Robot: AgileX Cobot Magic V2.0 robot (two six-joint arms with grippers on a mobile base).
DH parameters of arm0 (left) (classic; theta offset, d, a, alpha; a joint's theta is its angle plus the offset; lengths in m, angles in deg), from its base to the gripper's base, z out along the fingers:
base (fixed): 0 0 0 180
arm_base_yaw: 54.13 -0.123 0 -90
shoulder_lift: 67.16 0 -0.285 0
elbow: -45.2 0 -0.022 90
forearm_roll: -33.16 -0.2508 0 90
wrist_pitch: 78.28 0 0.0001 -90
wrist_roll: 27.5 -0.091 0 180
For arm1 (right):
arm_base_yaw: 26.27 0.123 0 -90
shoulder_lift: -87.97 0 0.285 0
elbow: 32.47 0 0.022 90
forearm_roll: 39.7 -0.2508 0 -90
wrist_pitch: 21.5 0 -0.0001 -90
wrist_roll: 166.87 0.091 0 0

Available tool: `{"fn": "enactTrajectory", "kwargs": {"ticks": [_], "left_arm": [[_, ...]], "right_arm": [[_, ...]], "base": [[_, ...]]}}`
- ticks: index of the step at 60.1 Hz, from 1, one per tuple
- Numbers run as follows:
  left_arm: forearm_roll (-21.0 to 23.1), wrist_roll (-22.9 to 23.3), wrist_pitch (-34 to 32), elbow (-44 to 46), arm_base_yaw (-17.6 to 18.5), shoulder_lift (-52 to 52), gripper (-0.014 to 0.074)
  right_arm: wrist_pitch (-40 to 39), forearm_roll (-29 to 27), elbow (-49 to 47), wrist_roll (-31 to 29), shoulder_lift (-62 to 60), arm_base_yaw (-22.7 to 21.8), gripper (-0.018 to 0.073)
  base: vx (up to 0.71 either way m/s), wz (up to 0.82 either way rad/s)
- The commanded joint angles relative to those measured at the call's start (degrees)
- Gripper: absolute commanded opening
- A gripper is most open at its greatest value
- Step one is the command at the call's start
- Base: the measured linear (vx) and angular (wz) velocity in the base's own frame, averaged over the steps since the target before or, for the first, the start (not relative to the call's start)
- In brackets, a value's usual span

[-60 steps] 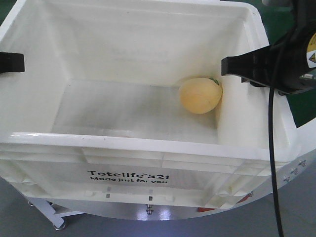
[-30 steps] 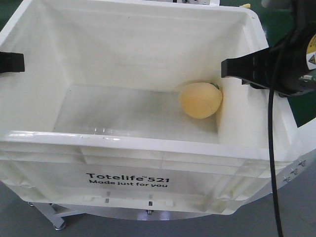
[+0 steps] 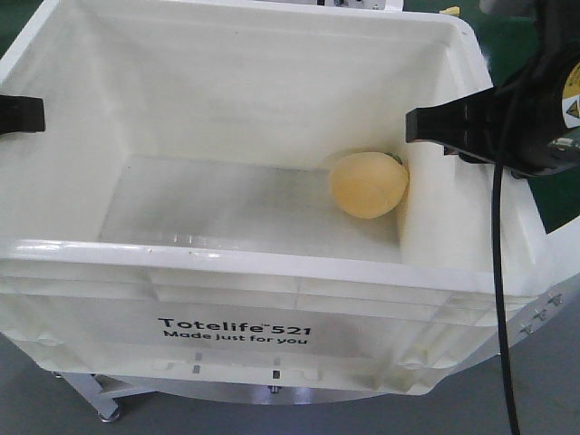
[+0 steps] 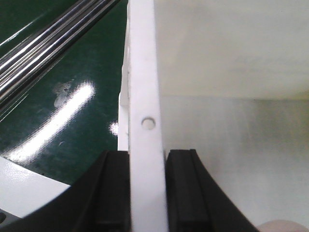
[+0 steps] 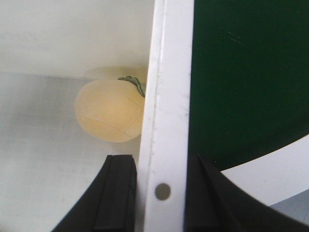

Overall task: Place moving items into box and shelve
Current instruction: 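Hold the tote raised with both grippers while the base turns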

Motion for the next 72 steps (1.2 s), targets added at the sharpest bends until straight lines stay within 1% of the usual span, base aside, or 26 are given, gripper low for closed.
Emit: {"fn": "enactTrajectory", "kwargs": {"ticks": [1,40,56,72], "left_arm": [[-4.18,0.47,-7.56,2.47,0.29,1.82,-0.0017],[-4.18,0.47,-7.56,2.47,0.29,1.82,-0.0016],[-4.18,0.47,-7.62,2.47,0.29,1.82,-0.0016],[-4.18,0.47,-7.62,2.47,0.29,1.82,-0.0016]], "right_arm": [[-2.70,6.70,-1.95,-0.16,-1.74,-0.36,-0.0011],[-2.78,6.70,-1.95,-0.16,-1.74,-0.36,-0.0011],[-2.78,6.70,-1.95,-0.16,-1.74,-0.36,-0.0011],[-2.78,6.70,-1.95,-0.16,-1.74,-0.36,-0.0011]], "base": [[0.00,0.00],[-0.01,0.05],[-0.06,0.25],[-0.07,0.43]]}}
